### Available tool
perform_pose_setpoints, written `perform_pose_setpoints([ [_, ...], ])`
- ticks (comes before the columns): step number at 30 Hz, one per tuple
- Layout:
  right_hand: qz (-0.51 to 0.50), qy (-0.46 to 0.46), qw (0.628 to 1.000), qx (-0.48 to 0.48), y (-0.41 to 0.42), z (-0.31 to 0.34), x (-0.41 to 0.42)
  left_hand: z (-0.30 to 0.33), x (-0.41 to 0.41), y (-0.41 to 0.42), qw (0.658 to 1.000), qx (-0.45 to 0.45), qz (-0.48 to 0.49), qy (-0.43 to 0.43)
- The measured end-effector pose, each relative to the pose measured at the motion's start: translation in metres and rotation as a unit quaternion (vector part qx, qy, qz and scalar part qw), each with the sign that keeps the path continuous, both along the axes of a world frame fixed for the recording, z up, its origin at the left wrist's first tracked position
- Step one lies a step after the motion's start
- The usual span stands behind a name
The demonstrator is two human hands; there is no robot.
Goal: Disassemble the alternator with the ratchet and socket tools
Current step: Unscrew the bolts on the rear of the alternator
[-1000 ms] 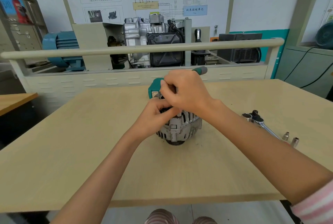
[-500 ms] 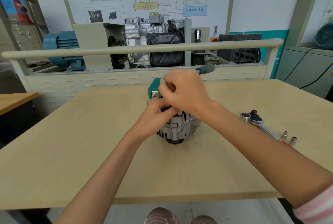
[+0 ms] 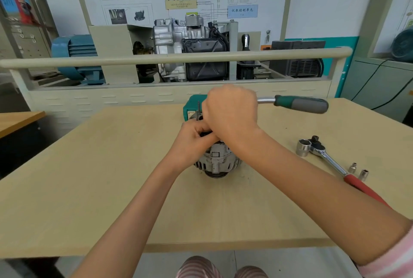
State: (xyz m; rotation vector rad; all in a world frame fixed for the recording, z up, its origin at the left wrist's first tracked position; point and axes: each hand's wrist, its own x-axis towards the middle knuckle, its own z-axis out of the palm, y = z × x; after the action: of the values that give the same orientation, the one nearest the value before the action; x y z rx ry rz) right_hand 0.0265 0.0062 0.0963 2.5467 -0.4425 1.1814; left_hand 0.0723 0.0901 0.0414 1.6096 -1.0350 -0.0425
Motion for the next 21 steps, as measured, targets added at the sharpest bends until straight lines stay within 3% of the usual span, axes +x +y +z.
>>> perform_pose_setpoints([
  [3,0.020,0.005,0.999,-0.025,0.001,0.003,-0.003,-0.001,0.002,0.001,1.000,0.011,-0.014,0.009],
  [6,0.164,0.004,0.986,0.014,-0.010,0.005,-0.006,0.002,0.006,0.006,0.999,0.025,-0.047,0.007],
  [9,0.365,0.026,0.916,0.167,-0.022,0.010,-0.008,0.004,0.006,0.009,0.997,0.036,-0.074,0.004],
  [12,0.440,0.022,0.869,0.224,-0.025,0.011,-0.010,0.004,0.004,0.008,0.997,0.020,-0.077,0.004],
  [14,0.429,0.031,0.882,0.191,-0.022,0.011,-0.010,0.004,0.003,0.007,0.998,0.004,-0.069,0.010],
  [15,0.387,0.043,0.909,0.149,-0.020,0.012,-0.009,0.003,0.003,0.006,0.998,-0.004,-0.068,0.017],
  [17,0.210,0.062,0.975,0.025,-0.010,0.013,-0.006,0.002,0.003,0.004,0.998,-0.017,-0.051,0.015],
  [18,0.123,0.061,0.990,-0.016,-0.006,0.012,-0.004,0.001,0.003,0.002,0.999,-0.016,-0.041,0.011],
  [21,0.055,0.056,0.995,-0.064,0.002,0.011,-0.008,-0.003,0.002,0.000,0.999,-0.022,-0.031,0.012],
])
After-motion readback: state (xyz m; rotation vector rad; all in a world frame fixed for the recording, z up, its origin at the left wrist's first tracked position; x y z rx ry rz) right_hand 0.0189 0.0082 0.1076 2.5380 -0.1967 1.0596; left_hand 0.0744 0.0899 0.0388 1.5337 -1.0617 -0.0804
